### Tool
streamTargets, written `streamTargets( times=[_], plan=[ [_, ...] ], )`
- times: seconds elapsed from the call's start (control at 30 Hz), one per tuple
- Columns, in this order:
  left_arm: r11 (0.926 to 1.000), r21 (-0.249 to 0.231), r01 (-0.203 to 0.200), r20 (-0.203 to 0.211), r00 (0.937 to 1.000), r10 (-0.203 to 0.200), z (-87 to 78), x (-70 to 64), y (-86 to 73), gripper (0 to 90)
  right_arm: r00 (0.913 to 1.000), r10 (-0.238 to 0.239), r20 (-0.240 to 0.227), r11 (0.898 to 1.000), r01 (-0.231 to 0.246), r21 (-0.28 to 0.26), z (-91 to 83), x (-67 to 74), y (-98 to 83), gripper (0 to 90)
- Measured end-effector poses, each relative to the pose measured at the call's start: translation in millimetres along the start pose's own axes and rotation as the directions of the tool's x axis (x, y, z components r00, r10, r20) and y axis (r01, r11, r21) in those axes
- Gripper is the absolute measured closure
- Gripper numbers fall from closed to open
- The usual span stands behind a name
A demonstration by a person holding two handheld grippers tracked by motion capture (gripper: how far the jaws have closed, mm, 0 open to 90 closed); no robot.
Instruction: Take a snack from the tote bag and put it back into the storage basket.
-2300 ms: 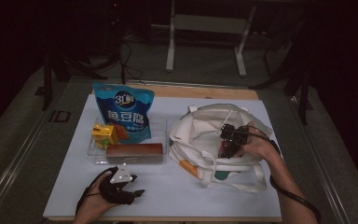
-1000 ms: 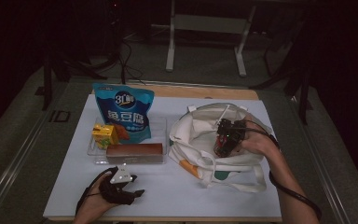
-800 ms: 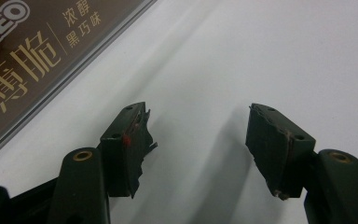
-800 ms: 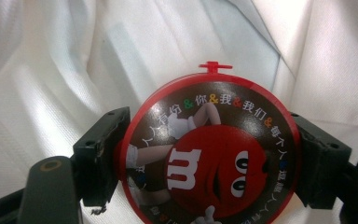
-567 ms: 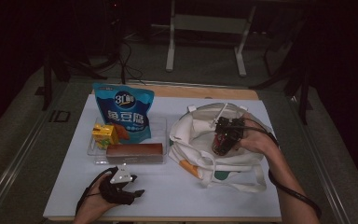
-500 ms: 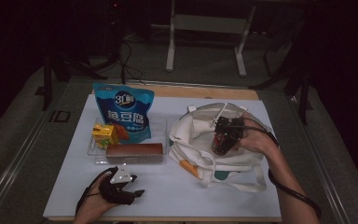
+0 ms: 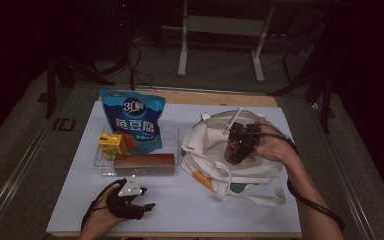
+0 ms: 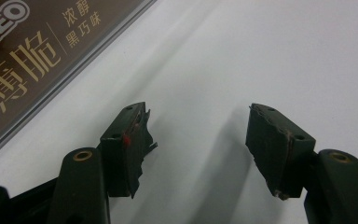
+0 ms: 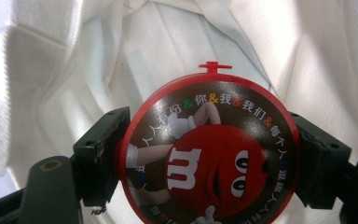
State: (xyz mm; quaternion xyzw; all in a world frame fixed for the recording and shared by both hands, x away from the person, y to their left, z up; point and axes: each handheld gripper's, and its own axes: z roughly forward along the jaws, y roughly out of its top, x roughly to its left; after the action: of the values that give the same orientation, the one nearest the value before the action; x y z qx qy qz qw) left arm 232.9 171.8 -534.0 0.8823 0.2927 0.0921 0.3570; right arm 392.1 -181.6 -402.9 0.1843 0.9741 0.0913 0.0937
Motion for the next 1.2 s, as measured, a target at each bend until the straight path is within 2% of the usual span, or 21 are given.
streamTargets(
  times=[1.2],
  plan=[
    [1.0000, 0.000, 0.000, 0.002, 1.0000, 0.000, -0.1, 0.0, -0.2, 38.7, 0.9958, -0.091, 0.001, 0.994, 0.091, -0.062, -23.6, 11.7, 34.2, 23.3]
  ],
)
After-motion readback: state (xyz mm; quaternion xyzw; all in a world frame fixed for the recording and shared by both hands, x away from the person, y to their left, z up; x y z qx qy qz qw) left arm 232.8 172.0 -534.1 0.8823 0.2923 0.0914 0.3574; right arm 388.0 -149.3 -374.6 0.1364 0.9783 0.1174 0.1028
